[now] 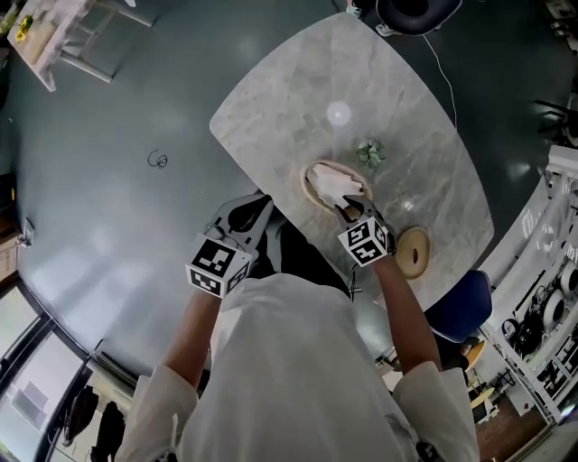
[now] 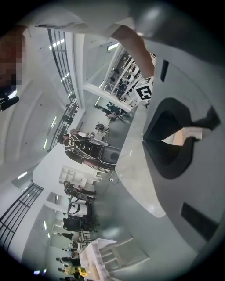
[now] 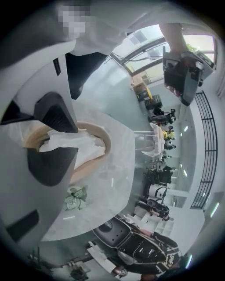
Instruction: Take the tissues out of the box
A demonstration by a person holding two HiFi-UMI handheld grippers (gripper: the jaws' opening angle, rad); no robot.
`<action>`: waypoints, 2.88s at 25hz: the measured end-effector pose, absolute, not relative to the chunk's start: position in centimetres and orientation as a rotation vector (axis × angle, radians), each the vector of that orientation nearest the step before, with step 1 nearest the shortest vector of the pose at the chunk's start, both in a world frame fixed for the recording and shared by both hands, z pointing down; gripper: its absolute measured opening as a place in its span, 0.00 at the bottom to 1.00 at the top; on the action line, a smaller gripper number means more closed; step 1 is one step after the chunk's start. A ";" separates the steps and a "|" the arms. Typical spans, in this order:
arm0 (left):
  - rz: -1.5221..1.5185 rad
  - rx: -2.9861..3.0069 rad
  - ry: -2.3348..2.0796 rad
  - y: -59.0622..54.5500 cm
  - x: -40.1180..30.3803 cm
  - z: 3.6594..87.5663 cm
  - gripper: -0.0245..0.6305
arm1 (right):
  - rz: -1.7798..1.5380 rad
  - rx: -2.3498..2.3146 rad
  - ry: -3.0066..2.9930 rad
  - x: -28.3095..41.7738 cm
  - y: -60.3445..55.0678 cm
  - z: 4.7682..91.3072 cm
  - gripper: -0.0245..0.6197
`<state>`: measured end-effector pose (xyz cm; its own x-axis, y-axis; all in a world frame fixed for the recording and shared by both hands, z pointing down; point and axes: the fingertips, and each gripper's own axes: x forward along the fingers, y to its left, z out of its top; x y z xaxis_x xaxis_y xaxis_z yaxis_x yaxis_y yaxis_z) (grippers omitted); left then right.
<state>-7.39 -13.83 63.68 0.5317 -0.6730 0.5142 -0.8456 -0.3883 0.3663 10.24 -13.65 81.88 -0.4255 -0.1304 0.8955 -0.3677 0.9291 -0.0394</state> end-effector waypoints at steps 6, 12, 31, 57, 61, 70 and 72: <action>0.365 2.115 -1.262 -13.1 -8.3 65.1 0.05 | 0.201 0.230 -1.942 10.0 -13.6 85.6 0.24; 0.349 2.070 -1.295 -12.6 -9.3 65.9 0.05 | 0.118 0.113 -1.881 9.1 -13.5 88.1 0.27; 0.356 2.064 -1.322 -11.8 -10.9 65.0 0.05 | 0.058 0.163 -1.876 8.6 -14.0 87.9 0.11; 0.376 2.313 -1.192 -13.2 -7.7 58.9 0.05 | 0.316 0.738 -2.129 12.2 -16.5 72.9 0.11; 0.374 2.365 -1.147 -14.0 -6.7 58.4 0.05 | 0.363 0.883 -2.195 12.6 -17.6 68.8 0.11; 0.366 2.447 -1.081 -16.2 -4.1 56.4 0.05 | 0.422 1.117 -2.294 15.9 -18.2 60.3 0.11; 0.353 2.465 -1.071 -16.8 -3.5 55.9 0.05 | 0.417 1.170 -2.324 16.7 -18.4 58.3 0.11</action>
<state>-3.48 -16.81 55.92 0.6697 -0.6311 0.3913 -0.7401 -0.6107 0.2817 16.67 -18.43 58.33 -0.5047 -0.6573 0.5597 -0.8108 0.5835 -0.0459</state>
